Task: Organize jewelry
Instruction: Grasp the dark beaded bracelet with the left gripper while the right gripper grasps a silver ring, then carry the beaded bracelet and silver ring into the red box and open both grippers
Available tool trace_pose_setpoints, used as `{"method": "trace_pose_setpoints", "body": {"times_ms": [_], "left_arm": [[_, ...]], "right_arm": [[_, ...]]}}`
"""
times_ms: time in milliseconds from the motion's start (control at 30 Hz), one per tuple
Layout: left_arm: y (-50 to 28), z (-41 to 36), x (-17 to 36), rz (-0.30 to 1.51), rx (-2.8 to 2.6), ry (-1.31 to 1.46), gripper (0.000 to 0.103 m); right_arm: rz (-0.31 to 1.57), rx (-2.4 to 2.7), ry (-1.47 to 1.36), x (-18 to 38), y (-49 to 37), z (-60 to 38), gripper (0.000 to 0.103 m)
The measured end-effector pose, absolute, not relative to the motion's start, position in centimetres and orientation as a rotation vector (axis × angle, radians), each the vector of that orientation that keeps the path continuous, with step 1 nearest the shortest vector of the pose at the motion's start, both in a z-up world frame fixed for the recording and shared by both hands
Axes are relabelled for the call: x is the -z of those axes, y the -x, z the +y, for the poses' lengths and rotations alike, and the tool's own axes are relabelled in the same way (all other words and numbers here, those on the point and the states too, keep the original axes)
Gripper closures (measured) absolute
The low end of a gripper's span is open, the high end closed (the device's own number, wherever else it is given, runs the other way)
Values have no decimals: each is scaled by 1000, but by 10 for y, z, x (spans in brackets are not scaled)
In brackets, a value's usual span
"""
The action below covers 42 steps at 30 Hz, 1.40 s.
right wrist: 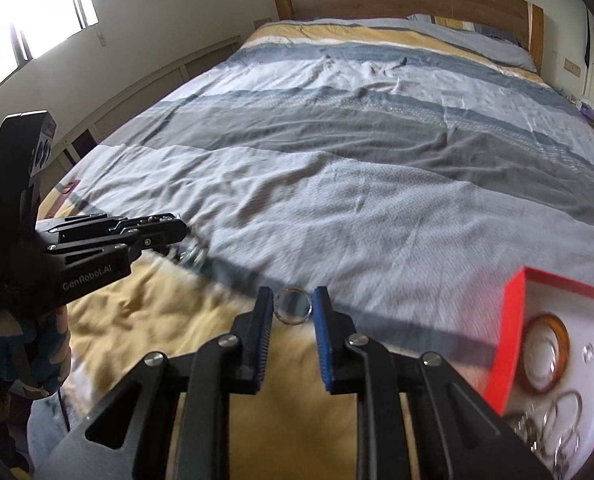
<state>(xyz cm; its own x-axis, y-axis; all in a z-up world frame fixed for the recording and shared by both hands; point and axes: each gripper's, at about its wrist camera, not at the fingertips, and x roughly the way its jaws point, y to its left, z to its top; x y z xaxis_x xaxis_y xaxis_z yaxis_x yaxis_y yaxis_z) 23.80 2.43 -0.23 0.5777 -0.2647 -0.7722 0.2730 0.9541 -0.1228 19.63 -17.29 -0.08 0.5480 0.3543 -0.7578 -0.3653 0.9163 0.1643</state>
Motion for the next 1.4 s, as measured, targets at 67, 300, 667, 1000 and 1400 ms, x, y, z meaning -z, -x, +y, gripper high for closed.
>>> {"method": "trace_pose_setpoints", "body": {"times_ms": [67,300,667,1000,1400], "left_arm": [[-220,27,-6,890,319,-6,93],[-161,29,-27,855,334,-11,93],[-107,6,-45,827,375,-36,93],[-108,-89,-58,826,524,-105,93],[-163,-232,-49,871,688,-154,93]], "right_arm": [[885,-425,13,-6,-178,-174,84],[850,-424,16,-24,-117,-178,84],[812,-378,-9,-34,-54,-209,84],[823,-249,-96,-17,-39,-296,84],[849,-112,-141,-1,-95,-405,84]]}}
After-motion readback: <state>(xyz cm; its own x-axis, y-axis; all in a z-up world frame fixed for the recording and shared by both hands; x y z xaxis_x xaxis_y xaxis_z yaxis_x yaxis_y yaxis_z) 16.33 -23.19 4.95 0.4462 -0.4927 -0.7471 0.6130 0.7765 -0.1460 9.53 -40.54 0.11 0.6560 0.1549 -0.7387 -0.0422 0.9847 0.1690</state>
